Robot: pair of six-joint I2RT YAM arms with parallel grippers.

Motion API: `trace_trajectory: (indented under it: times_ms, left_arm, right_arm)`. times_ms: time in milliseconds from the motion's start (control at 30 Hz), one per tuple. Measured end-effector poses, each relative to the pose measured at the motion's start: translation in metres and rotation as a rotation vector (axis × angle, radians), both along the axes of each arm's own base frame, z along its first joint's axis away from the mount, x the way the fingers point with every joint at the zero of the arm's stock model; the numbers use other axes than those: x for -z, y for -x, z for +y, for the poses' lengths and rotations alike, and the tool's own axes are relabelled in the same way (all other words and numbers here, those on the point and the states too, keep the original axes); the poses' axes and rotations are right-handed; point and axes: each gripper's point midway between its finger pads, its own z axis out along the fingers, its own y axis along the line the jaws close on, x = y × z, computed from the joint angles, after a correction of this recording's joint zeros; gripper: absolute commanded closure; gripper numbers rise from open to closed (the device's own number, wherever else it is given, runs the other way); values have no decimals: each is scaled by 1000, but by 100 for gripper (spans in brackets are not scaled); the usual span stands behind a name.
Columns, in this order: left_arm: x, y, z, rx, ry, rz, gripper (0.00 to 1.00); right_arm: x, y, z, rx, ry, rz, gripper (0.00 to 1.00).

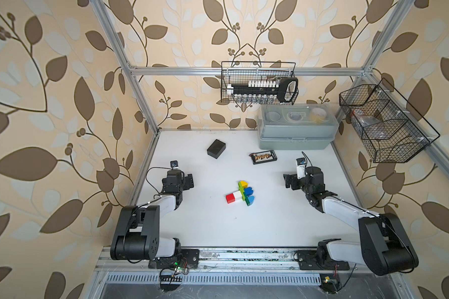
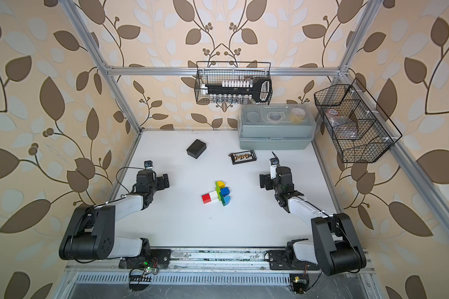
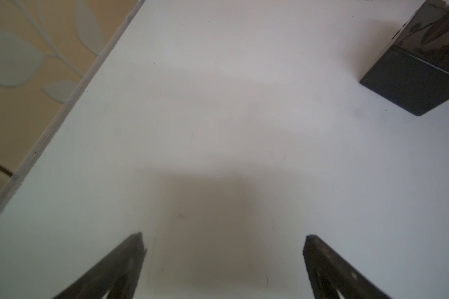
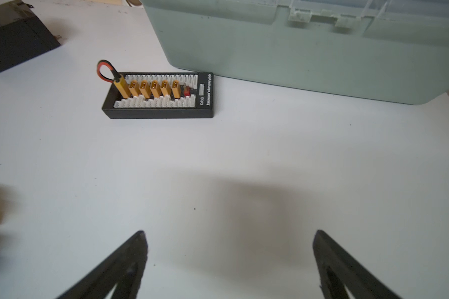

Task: Assemble a fork with lego
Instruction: Reset both arms

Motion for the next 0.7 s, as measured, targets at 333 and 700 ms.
trace_trajectory:
  times_ms: [333,700]
  left_arm:
    - [2,-14,22,-23,39,-67,1]
    - [-5,-19,16,9,54,-123,1]
  right_arm:
    - [-15,-3,-6,31,-3,-117,2]
    - [-13,-13,-26,53,44,-211,2]
